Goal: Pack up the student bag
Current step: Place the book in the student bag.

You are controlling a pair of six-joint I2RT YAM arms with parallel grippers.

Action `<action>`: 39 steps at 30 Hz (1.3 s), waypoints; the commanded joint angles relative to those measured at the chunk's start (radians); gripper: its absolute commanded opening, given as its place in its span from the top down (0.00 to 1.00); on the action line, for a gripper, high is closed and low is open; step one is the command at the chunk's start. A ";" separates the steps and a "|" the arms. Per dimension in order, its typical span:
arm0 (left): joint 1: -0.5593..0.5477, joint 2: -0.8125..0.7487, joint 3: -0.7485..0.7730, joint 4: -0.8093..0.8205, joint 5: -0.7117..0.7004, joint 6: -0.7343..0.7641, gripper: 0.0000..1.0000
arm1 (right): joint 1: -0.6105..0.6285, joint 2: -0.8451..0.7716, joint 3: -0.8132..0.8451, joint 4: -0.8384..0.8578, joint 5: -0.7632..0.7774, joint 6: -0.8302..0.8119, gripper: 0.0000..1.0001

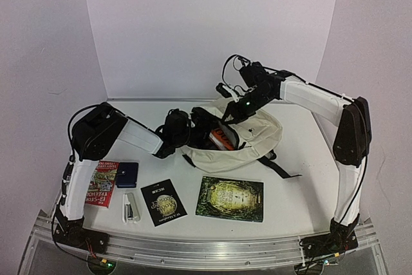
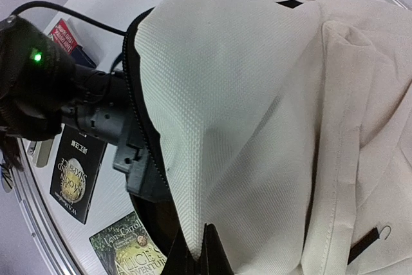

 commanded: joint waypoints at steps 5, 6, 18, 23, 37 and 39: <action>-0.004 -0.146 0.008 -0.215 -0.070 0.054 0.00 | -0.034 0.002 0.035 0.016 0.056 0.028 1.00; -0.005 -0.146 0.014 -0.230 -0.067 0.061 0.00 | -0.041 0.005 0.035 0.019 0.063 0.035 1.00; -0.041 -0.215 -0.016 -0.184 -0.068 0.249 0.00 | -0.088 0.072 -0.001 0.042 0.092 0.059 1.00; -0.083 -0.254 0.138 -0.519 -0.184 0.397 0.00 | -0.089 0.092 -0.038 0.057 0.068 0.063 1.00; -0.126 -0.267 0.314 -0.897 -0.428 0.562 0.00 | -0.089 0.087 -0.082 0.081 0.057 0.071 1.00; -0.127 -0.268 0.310 -0.907 -0.437 0.580 0.00 | -0.090 0.079 -0.083 0.081 0.057 0.070 1.00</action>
